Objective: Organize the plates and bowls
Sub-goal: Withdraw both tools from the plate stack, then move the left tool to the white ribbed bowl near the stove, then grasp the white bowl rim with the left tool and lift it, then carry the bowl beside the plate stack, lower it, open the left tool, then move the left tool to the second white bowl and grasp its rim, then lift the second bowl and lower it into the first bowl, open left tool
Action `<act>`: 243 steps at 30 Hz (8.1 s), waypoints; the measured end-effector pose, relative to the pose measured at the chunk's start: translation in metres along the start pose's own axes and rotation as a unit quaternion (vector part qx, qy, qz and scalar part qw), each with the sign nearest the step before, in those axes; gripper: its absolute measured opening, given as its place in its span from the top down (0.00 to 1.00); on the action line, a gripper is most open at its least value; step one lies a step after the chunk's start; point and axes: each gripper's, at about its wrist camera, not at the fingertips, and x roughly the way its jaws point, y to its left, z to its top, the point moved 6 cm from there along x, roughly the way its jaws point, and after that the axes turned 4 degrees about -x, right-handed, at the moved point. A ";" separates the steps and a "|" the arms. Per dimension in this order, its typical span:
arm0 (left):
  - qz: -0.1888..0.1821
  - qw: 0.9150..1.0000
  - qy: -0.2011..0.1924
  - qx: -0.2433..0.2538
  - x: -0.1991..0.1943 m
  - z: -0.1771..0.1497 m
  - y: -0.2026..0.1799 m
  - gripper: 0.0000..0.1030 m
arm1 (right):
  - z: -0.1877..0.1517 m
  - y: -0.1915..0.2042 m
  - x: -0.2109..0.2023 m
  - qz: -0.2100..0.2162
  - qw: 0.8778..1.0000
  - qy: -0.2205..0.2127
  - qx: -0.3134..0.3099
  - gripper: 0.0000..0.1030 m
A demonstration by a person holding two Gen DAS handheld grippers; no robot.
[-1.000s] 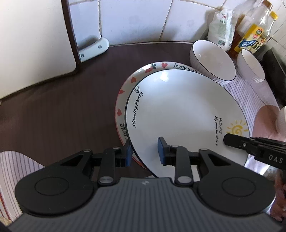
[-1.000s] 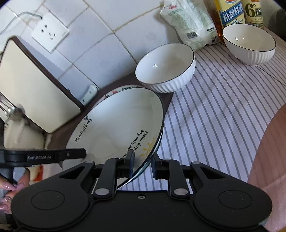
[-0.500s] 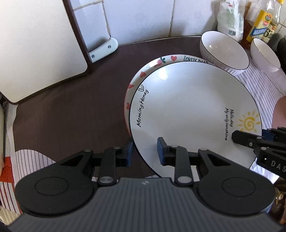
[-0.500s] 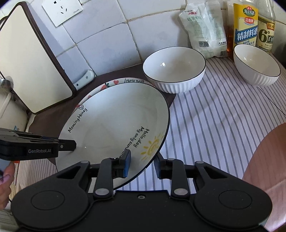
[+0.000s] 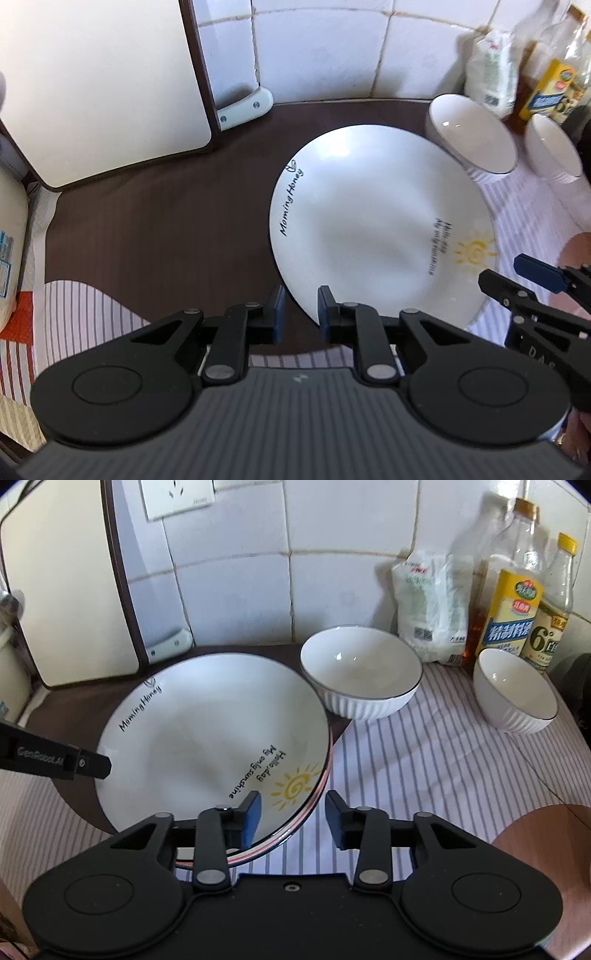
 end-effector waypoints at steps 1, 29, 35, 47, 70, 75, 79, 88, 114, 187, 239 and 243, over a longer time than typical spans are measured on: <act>-0.003 1.000 -0.003 0.001 -0.005 -0.001 -0.002 0.82 | 0.001 -0.002 -0.004 0.002 1.000 0.000 0.005 0.54; -0.075 0.996 -0.013 0.048 -0.137 -0.081 -0.081 0.33 | -0.017 -0.028 -0.166 -0.009 0.998 -0.048 0.036 0.26; -0.073 0.995 -0.025 0.056 -0.150 -0.091 -0.099 0.17 | -0.034 -0.046 -0.193 -0.027 0.997 -0.057 0.033 0.14; -0.043 0.995 -0.044 0.079 -0.147 -0.094 -0.155 0.11 | -0.065 -0.101 -0.232 -0.057 0.990 -0.126 0.015 0.07; -0.159 0.982 -0.035 0.091 -0.029 -0.067 -0.358 0.14 | -0.174 -0.273 -0.124 -0.131 0.978 -0.151 0.057 0.04; -0.175 0.981 -0.016 0.084 -0.002 -0.061 -0.391 0.15 | -0.178 -0.294 -0.092 -0.129 0.978 -0.146 0.074 0.04; -0.184 0.980 0.006 0.076 0.021 -0.056 -0.412 0.15 | -0.174 -0.301 -0.079 -0.124 0.978 -0.150 0.073 0.04; -0.197 0.977 0.047 0.062 0.045 -0.052 -0.440 0.50 | -0.164 -0.305 -0.067 -0.126 0.977 -0.165 0.050 0.04; -0.184 0.981 0.039 0.049 0.009 -0.051 -0.409 0.88 | -0.143 -0.278 -0.092 -0.078 0.981 -0.173 0.029 0.04; -0.052 0.998 0.026 -0.006 -0.052 -0.006 -0.241 0.54 | -0.020 -0.189 -0.103 0.128 0.990 -0.034 0.054 0.33; -0.127 0.991 0.024 -0.032 0.083 0.091 -0.327 0.86 | 0.011 -0.288 0.045 0.029 0.972 -0.028 0.230 0.87; -0.137 0.990 0.030 -0.027 0.067 0.082 -0.321 0.86 | 0.009 -0.285 0.029 0.046 0.968 -0.034 0.243 0.87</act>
